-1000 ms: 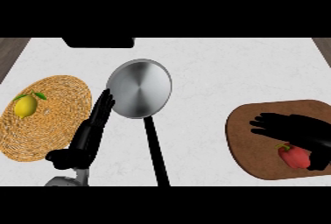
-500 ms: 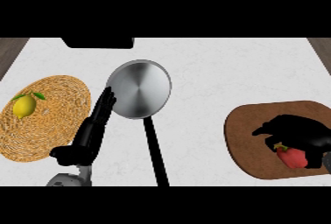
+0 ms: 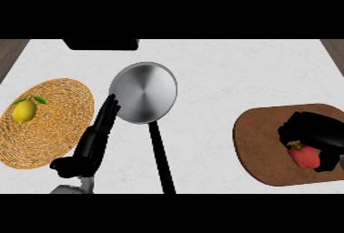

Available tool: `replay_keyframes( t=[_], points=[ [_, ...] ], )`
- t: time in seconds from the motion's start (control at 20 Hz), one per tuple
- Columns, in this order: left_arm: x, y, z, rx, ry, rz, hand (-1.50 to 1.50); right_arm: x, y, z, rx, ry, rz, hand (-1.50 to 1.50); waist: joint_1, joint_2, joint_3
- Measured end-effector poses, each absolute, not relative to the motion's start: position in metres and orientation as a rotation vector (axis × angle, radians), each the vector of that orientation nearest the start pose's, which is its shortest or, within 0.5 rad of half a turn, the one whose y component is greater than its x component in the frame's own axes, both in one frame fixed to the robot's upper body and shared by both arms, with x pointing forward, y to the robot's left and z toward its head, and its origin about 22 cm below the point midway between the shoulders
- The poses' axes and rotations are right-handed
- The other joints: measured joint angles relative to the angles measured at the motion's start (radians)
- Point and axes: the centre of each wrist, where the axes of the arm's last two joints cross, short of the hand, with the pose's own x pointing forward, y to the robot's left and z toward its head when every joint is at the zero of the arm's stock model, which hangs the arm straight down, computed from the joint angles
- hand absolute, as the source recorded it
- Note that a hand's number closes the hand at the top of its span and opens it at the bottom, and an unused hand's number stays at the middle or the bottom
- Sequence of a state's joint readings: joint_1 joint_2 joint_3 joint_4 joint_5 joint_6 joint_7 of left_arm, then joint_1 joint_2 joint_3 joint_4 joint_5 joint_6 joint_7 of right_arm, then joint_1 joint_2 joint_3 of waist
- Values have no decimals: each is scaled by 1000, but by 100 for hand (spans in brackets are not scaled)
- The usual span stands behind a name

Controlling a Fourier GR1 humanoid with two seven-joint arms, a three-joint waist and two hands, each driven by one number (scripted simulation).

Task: Pick the bell pepper from the cutting board and place it in the pan

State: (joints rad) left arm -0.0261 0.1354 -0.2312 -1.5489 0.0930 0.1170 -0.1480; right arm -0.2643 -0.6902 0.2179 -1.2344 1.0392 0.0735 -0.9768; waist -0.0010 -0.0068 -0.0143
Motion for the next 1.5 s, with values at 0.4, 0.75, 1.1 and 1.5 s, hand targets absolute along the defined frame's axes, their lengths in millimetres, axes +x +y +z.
replay_keyframes(
  t=[0.4,0.75,1.1,1.5],
  points=[
    [242,206,2,-54,-1685,-128,0,302,-276,31,828,2586,-2714,150,-11,-15,-11],
    [242,205,1,-59,-1672,-132,0,306,-189,40,1215,3009,-2325,150,-1,-29,-3],
    [243,199,1,-87,-1676,-149,0,304,-136,65,1670,3341,-1826,150,46,-17,8],
    [251,187,9,-133,-1695,-195,0,305,-88,92,2183,3536,-1174,150,97,2,11]
  ],
)
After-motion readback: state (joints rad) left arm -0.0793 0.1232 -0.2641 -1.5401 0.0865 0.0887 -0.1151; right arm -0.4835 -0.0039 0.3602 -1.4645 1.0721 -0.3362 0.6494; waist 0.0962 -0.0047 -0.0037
